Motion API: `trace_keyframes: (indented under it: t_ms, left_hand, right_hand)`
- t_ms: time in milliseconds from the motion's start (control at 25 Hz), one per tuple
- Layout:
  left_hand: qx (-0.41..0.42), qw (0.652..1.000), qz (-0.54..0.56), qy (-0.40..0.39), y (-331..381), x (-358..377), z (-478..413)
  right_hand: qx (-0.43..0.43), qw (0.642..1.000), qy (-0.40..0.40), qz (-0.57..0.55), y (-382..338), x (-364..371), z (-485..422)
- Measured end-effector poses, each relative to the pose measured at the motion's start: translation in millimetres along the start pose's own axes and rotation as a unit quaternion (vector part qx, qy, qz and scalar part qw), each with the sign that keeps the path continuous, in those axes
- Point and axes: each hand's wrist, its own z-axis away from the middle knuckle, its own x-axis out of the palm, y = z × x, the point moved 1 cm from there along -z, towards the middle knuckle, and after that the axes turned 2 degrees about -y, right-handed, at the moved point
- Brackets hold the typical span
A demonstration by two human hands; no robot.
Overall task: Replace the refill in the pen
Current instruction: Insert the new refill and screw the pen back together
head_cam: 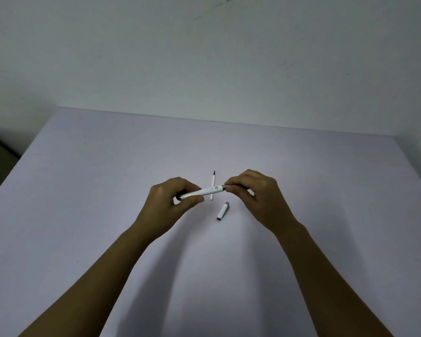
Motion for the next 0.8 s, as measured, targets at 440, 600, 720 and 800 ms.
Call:
trace_keyframes:
  t_ms: [440, 600, 720, 800]
  left_hand:
    - [0.025, 0.999, -0.023, 0.011, -0.8, -0.9, 2.7]
    - [-0.024, 0.999, -0.015, -0.028, -6.6, 1.0, 5.1]
    - [-0.042, 0.999, -0.020, -0.016, -15.5, 2.2, 10.9]
    - [-0.062, 0.998, -0.020, -0.006, -22.6, 0.2, 15.3]
  right_hand:
    - [0.023, 1.000, -0.001, -0.005, 1.1, 4.0, -2.1]
    - [0.006, 1.000, 0.006, -0.027, 6.1, 9.7, -3.3]
    - [0.034, 0.996, 0.013, -0.076, 10.4, 21.3, -2.5]
    - [0.123, 0.982, 0.069, -0.125, 22.0, 30.6, -0.8]
